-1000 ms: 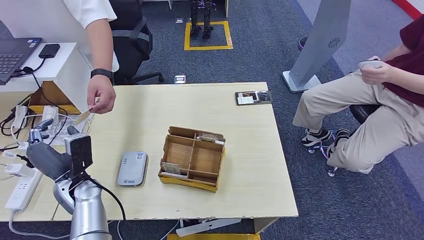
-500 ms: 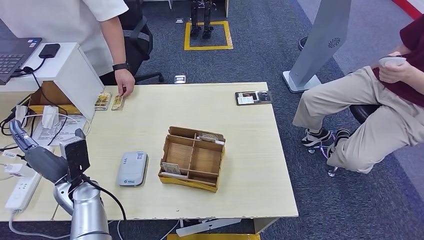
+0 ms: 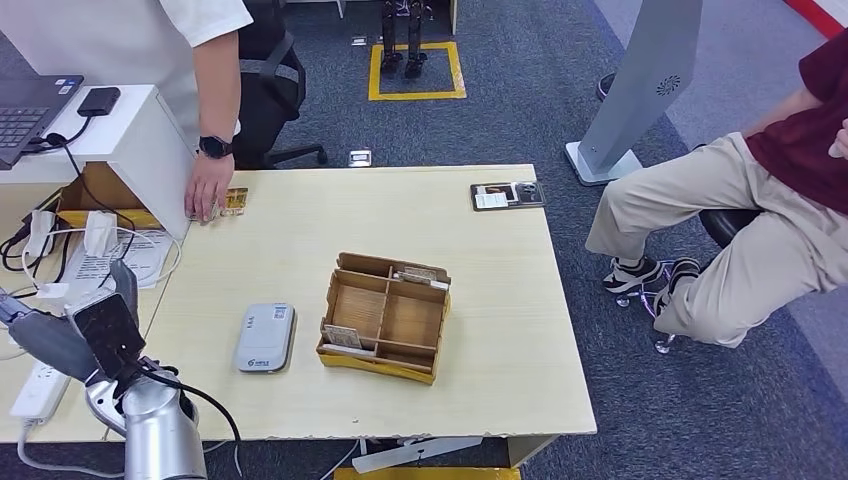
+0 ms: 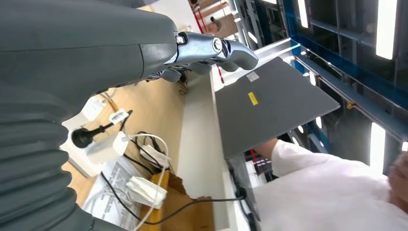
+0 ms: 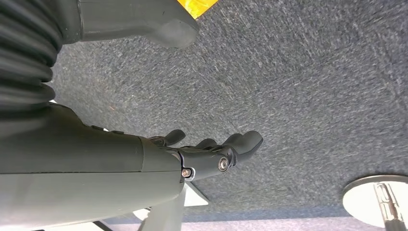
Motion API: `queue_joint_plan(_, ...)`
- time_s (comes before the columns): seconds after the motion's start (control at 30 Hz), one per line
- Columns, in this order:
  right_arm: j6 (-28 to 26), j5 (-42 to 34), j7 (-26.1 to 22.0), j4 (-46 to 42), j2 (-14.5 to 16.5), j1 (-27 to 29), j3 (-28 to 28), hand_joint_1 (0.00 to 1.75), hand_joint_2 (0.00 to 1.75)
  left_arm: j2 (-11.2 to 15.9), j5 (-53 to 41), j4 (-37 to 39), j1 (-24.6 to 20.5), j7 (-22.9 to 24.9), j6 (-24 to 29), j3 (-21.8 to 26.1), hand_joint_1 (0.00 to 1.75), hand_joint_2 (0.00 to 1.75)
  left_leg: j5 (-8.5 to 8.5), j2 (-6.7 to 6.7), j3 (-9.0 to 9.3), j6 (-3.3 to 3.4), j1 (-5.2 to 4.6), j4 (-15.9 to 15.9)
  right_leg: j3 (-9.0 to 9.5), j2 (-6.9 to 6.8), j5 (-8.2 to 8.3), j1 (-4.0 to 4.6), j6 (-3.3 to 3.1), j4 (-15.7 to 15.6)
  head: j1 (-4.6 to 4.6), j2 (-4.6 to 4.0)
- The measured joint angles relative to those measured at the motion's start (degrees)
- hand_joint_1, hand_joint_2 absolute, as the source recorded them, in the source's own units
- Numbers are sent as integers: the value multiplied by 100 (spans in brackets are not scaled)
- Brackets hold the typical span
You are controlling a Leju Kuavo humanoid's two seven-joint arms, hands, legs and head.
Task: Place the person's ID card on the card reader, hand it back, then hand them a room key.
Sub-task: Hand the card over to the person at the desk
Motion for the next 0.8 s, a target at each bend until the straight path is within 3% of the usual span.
queue_joint_plan(0.33,0,-352,54,-276,125,50,-31,0,175,233,999,-1348,1141,-184,0,-1087,0,175,-5,3,1,2,-1,0,-2,4,-3,-1,1,-1,0,1)
queue_joint_plan(0.8,0,-571,126,-550,215,81,-67,0,175,222,1385,-2542,2194,-470,-4,-1791,0,175,-6,3,2,3,-1,0,-1,3,-3,-1,1,-1,1,1)
